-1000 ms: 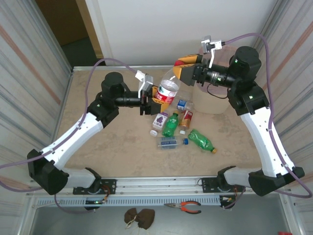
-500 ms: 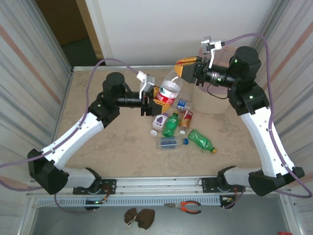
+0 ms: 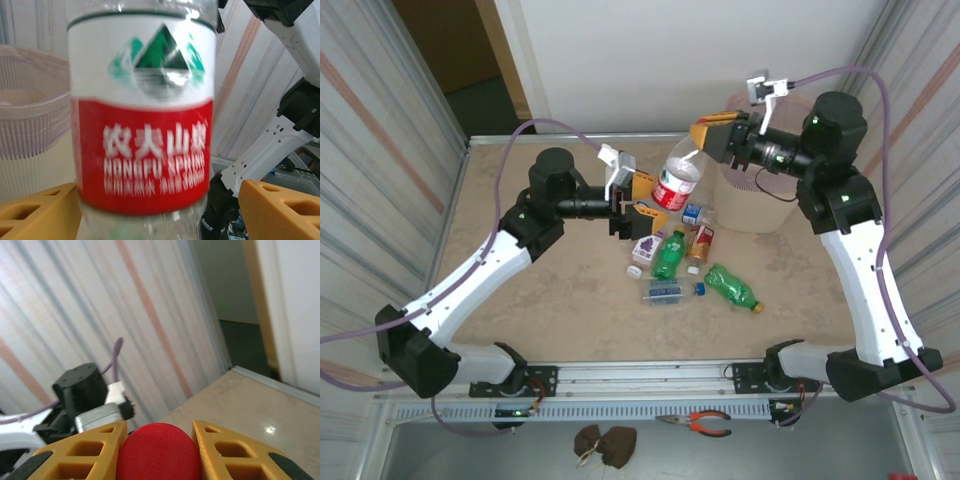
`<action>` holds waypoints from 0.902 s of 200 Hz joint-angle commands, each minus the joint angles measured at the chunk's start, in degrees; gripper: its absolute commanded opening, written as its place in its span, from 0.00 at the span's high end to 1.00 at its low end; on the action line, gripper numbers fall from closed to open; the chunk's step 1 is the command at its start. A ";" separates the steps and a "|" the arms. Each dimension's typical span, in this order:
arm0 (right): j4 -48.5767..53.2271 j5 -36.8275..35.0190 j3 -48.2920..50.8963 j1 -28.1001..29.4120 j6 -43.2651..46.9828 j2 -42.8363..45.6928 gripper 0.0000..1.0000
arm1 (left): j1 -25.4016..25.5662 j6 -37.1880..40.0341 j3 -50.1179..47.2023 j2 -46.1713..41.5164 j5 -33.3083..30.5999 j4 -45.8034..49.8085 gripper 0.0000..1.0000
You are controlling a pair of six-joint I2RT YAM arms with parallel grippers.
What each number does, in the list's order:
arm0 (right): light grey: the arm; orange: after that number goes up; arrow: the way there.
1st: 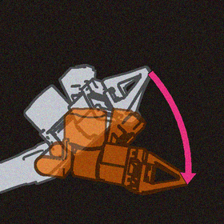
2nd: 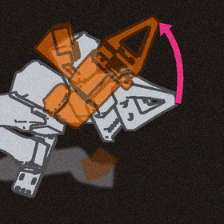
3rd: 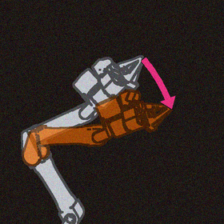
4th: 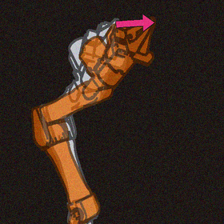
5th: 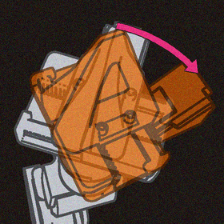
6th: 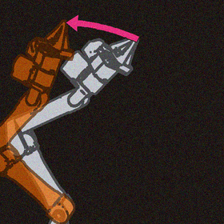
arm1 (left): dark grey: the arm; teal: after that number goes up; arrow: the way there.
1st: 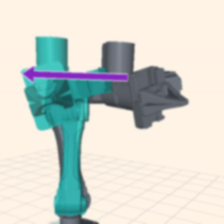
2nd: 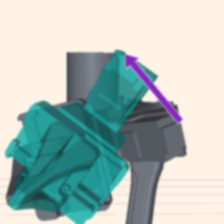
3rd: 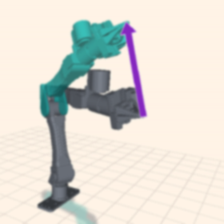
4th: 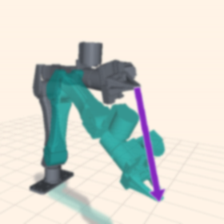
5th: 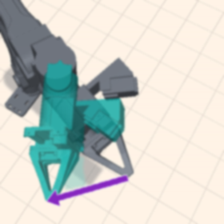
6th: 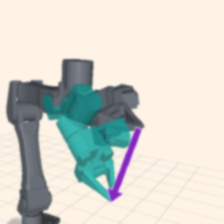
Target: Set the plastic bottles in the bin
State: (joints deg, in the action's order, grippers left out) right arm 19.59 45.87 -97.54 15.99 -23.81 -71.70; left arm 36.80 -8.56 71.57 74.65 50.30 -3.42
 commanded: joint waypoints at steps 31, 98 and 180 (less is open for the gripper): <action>3.71 -5.62 -4.97 -17.00 -4.45 -3.48 0.74 | -1.10 1.66 -2.04 -3.73 -1.14 0.16 0.18; 18.99 -22.53 -18.36 -27.80 7.03 -15.64 0.77 | -1.52 2.58 -2.18 -4.38 -1.70 1.22 0.18; 37.88 -40.40 -33.33 -26.25 21.14 -32.04 0.78 | -2.67 3.07 -1.83 -3.83 -2.53 2.41 0.18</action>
State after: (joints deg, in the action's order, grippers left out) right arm 49.56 13.26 -128.73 -11.49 -8.51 -101.08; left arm 34.59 -7.05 69.60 72.29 48.23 -1.56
